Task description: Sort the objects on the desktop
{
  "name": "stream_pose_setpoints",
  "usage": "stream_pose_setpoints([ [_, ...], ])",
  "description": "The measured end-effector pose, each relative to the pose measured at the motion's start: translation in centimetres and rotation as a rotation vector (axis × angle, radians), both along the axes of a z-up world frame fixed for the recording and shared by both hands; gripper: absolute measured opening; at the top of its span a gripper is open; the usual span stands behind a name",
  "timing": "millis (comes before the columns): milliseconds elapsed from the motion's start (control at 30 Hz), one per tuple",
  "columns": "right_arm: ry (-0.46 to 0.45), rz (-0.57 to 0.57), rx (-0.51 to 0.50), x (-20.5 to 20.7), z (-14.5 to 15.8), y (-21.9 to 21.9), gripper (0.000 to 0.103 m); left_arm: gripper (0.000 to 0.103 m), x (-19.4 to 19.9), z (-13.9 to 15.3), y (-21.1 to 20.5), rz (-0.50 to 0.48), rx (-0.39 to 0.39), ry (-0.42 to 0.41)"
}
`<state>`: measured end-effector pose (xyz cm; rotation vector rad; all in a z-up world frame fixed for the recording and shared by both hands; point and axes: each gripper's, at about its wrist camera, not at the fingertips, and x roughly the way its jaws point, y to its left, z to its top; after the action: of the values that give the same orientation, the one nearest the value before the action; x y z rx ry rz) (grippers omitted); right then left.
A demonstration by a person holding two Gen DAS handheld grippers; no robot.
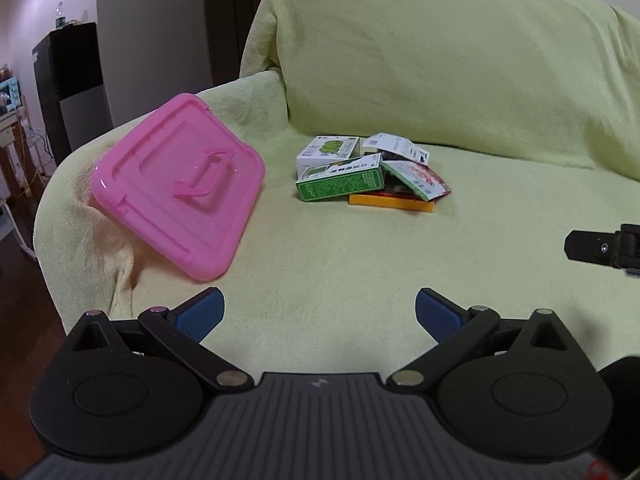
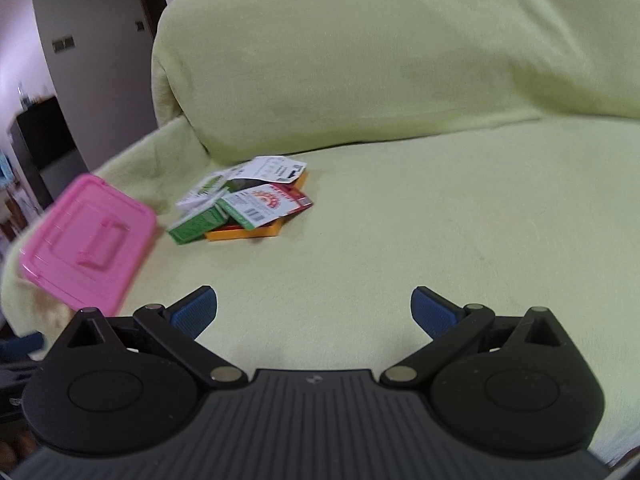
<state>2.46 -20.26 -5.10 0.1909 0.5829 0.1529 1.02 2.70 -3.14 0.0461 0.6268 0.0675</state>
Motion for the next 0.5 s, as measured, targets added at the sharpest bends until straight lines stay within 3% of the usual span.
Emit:
stream_pose_setpoints([
  [167, -0.026, 0.023, -0.002, -0.12, -0.03, -0.5, 0.102, 0.102, 0.3, -0.61, -0.15, -0.013, 0.063, 0.015],
  [500, -0.012, 0.024, 0.011, -0.02, -0.35, -0.54, 0.102, 0.102, 1.03, -0.67, 0.41, -0.025, -0.058, 0.009],
])
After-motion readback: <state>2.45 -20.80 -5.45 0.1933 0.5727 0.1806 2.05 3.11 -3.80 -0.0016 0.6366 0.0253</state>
